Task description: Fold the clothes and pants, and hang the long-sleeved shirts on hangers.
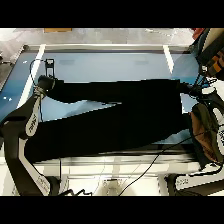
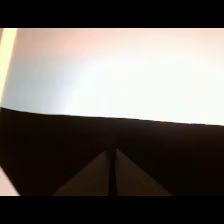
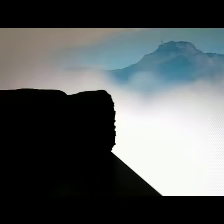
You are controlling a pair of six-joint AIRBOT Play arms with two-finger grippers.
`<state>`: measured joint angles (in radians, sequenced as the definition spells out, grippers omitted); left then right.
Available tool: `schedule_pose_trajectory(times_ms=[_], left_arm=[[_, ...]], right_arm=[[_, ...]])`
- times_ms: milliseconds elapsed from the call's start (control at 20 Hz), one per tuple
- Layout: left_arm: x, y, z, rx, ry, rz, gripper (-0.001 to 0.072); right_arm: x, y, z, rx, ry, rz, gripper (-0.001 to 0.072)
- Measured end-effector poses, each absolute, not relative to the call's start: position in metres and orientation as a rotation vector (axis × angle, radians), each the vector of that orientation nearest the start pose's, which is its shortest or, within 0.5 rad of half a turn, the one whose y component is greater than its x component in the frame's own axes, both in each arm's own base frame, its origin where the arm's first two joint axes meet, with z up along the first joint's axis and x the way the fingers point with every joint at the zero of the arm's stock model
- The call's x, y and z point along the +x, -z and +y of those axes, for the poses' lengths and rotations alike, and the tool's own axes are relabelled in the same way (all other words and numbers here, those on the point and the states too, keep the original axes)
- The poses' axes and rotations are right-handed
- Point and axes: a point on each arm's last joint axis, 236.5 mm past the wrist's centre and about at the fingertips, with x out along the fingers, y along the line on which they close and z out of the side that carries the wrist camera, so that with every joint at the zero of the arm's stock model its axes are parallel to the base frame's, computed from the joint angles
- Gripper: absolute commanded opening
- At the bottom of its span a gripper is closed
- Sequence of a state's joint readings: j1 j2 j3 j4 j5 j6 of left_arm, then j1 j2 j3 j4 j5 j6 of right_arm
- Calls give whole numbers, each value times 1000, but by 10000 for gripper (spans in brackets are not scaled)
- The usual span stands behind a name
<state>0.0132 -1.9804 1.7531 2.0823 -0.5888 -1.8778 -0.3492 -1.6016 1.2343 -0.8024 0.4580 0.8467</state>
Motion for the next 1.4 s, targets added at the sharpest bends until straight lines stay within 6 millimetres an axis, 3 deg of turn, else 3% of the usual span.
schedule_pose_trajectory(times_ms=[200, 400, 500, 550, 650, 1000, 1200, 1400], left_arm=[[638, -44, 89, 207, -263, 652, 10], [617, -129, 119, 182, -332, 545, 10], [598, -148, 137, 166, -384, 559, 9], [585, -147, 147, 156, -419, 600, 9], [557, -124, 165, 132, -483, 729, 8], [452, -4, 183, 135, -565, 1214, 9], [421, 39, 193, 88, -615, 1315, 9], [406, 69, 200, 34, -663, 1368, 10]], right_arm=[[543, 3, -121, 220, 34, 668, 18], [543, 3, -121, 224, 35, 668, 19], [543, 4, -120, 234, 35, 671, 19], [542, 4, -119, 241, 34, 674, 18], [541, 6, -116, 251, 26, 684, 18], [536, 11, -110, 251, 2, 716, 18], [535, 13, -110, 239, -1, 725, 18], [534, 13, -111, 233, -2, 728, 18]])
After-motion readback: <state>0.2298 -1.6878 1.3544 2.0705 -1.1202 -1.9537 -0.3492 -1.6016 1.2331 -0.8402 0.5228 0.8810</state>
